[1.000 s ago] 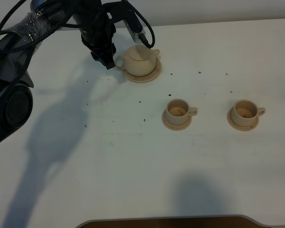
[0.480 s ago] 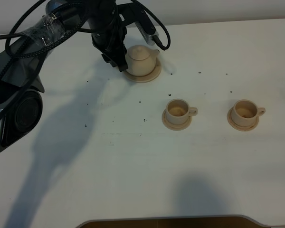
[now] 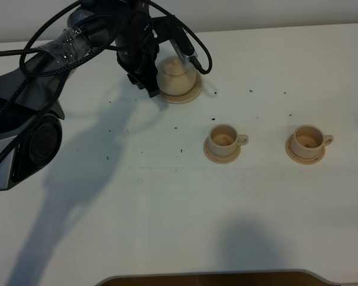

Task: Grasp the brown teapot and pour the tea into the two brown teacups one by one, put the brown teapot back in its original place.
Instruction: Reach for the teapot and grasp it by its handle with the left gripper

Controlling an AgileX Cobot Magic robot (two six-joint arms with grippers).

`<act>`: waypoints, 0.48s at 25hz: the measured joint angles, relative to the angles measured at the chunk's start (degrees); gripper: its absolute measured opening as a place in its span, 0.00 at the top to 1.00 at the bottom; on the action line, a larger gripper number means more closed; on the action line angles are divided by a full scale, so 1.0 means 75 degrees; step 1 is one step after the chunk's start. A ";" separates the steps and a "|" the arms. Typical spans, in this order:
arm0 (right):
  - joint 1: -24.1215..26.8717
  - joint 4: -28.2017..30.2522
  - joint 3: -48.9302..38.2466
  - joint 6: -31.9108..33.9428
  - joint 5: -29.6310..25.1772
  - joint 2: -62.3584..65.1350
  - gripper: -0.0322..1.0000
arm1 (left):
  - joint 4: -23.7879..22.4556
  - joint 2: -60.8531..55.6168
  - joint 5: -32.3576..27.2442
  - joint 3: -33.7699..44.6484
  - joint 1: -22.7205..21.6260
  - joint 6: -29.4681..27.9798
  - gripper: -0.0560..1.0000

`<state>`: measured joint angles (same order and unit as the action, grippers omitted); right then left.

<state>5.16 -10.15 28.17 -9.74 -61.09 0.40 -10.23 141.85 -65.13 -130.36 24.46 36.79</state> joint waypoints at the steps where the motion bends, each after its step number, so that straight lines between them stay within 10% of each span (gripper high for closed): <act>1: 0.0000 0.0000 0.0000 0.0000 0.0000 0.0000 0.58 | 0.0000 0.0000 0.0071 0.0000 0.0007 0.0000 0.65; 12: 0.0000 0.0000 0.0000 0.0000 0.0000 0.0000 0.58 | 0.0033 0.0235 0.0651 0.0000 0.0007 0.0000 0.65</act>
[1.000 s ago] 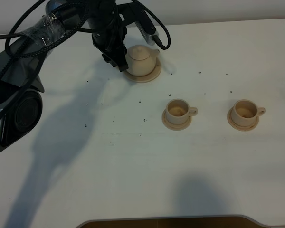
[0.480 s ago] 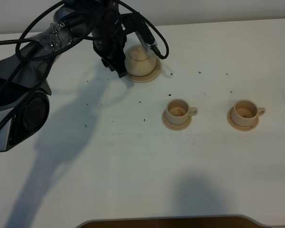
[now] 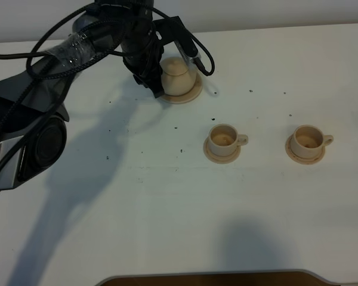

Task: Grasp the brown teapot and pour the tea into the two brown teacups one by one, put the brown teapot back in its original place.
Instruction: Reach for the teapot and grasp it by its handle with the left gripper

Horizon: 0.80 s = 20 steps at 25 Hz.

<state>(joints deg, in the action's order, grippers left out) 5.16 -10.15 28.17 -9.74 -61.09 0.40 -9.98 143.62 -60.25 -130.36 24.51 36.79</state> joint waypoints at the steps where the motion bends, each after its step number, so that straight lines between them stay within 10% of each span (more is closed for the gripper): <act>1: 0.0000 0.0000 0.0000 0.0000 0.0000 0.0000 0.58 | 0.0000 0.0019 0.0090 0.0000 0.0000 0.0000 0.65; 20: 0.0000 0.0000 0.0000 0.0000 0.0000 0.0000 0.58 | 0.0189 0.0019 0.0388 0.0000 -0.0007 0.0157 0.70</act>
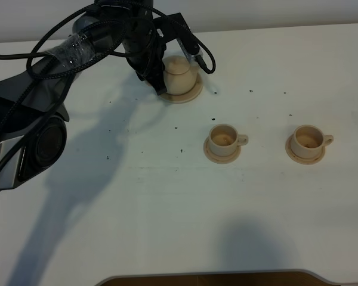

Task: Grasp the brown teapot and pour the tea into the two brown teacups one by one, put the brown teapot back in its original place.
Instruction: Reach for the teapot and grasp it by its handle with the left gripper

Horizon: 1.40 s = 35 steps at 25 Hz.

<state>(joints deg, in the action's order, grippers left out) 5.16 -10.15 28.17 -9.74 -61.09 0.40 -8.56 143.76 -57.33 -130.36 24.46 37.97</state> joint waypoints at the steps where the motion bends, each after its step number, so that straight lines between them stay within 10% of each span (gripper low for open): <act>1: 0.0000 0.0000 0.0000 0.0000 0.0000 0.0000 0.58 | 0.0005 0.0000 0.0000 0.0000 0.0000 0.0006 0.72; 35: 0.0000 0.0000 0.0000 0.0000 0.0000 0.0000 0.58 | 0.0769 0.0000 -0.0102 0.0000 -0.0220 0.0601 0.84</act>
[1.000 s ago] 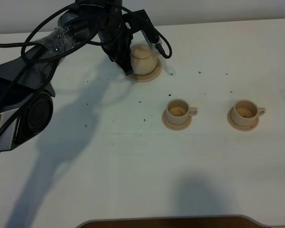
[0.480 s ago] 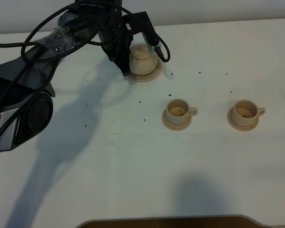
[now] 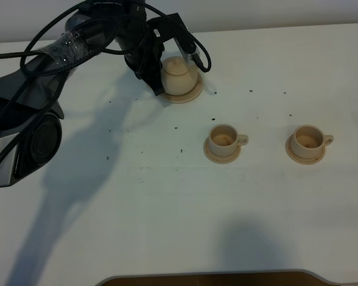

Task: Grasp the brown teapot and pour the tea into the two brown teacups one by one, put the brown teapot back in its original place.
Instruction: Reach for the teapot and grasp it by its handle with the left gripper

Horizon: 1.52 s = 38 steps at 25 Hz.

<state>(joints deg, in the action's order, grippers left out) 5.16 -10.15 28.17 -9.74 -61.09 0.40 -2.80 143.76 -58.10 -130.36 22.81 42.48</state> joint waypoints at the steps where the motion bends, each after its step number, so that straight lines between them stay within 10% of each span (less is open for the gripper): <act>1: 0.0000 0.0000 0.0000 0.0000 0.0000 0.0000 0.58 | 0.0032 0.0000 -0.0007 0.0000 -0.0008 0.0000 0.84; 38: 0.0000 0.0000 0.0000 0.0000 0.0000 0.0000 0.58 | 0.0317 -0.0315 -0.0343 0.0021 -0.0064 0.0008 0.84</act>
<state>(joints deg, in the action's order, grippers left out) 5.16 -10.15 28.17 -9.74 -61.09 0.40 -0.42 141.40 -60.67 -130.21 22.33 42.53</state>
